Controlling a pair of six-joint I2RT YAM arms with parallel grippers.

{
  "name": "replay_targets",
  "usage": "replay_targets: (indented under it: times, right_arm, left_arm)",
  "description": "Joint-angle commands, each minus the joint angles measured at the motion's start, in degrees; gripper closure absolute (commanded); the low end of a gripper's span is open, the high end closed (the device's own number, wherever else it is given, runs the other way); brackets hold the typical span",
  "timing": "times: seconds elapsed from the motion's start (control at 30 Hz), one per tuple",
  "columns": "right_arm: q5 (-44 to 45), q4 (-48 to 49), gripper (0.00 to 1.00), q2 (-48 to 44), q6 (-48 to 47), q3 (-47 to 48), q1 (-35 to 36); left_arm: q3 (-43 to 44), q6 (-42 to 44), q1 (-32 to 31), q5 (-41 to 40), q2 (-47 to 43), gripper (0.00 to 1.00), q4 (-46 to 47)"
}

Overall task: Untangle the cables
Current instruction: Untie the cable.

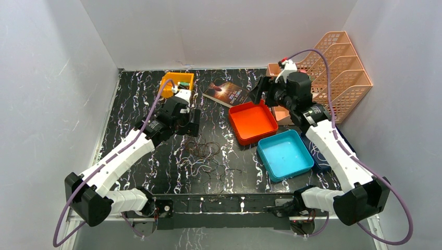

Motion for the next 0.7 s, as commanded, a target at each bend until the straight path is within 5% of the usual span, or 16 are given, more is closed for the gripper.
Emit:
replay_targets:
  times: [0.0,0.3,0.67]
  right_arm:
    - [-2.1,-0.3,0.08,-1.5,-5.5,-1.6,1.2]
    - [-12.1,-0.6,0.07,-3.6,-7.4,-6.0,1.5]
    - [-1.6,0.6,0.07,1.6,-3.4,-4.6,15.9]
  left_arm:
    - [-1.1,-1.4,-0.2,1.0,-0.5,0.02,-1.8]
    - [-4.4,-3.2,-0.2,3.0,-1.0,0.02,-0.8]
    - [-8.3,-5.4,-0.2,5.0,-2.2,0.02,1.3]
